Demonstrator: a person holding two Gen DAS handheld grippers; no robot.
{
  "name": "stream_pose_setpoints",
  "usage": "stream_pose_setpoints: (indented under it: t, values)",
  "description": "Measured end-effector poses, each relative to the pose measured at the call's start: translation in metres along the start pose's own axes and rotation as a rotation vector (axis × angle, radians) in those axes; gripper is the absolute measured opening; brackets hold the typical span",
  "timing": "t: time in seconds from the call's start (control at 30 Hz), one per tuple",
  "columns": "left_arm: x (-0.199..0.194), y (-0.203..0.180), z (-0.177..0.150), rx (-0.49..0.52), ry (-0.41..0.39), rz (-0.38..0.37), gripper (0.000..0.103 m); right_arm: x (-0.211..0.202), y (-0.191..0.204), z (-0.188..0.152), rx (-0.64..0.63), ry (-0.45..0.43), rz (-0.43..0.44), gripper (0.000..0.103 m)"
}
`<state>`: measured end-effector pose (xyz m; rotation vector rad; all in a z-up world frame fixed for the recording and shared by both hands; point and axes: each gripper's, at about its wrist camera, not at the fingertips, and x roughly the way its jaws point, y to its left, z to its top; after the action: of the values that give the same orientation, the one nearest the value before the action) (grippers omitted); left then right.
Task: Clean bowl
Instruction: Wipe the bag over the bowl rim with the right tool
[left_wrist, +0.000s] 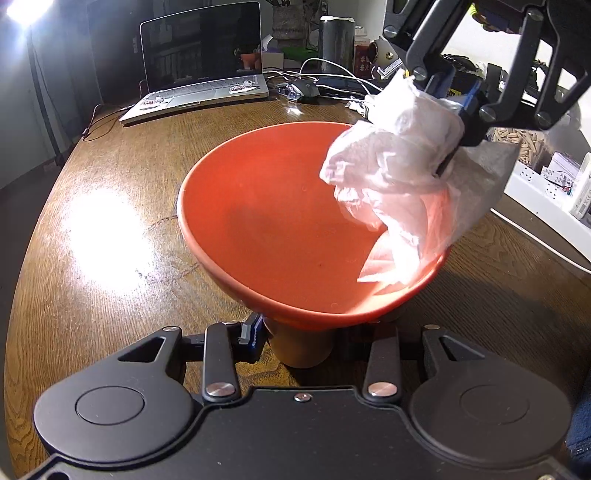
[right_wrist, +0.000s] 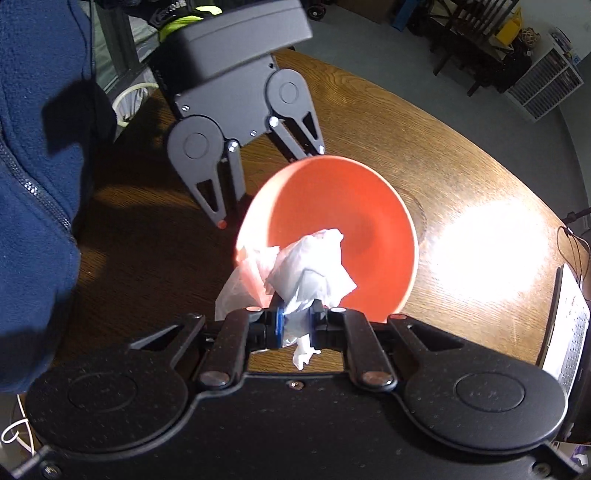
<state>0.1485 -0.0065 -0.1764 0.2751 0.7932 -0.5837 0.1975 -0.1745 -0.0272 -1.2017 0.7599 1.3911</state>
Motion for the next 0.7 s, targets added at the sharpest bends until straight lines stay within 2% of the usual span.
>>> stream_pose_setpoints:
  t: [0.17, 0.27, 0.4, 0.53, 0.7]
  values:
    - [0.000, -0.001, 0.000, -0.001, 0.001, 0.001, 0.038, 0.005, 0.018, 0.042, -0.033, -0.087, 0.019, 0.013]
    - [0.000, -0.001, 0.000, -0.002, 0.001, 0.000, 0.038, 0.017, 0.007, 0.069, -0.043, -0.131, 0.001, 0.013]
    - [-0.001, -0.002, 0.000, -0.003, 0.002, 0.004, 0.038, 0.031, -0.017, 0.087, -0.020, -0.164, -0.045, 0.013]
    - [-0.001, -0.002, 0.000, -0.003, 0.000, 0.004, 0.038, 0.045, -0.045, 0.088, 0.009, -0.137, -0.111, 0.013]
    - [0.000, 0.000, -0.001, -0.003, -0.004, 0.002, 0.038, 0.049, -0.075, 0.068, 0.088, -0.085, -0.181, 0.014]
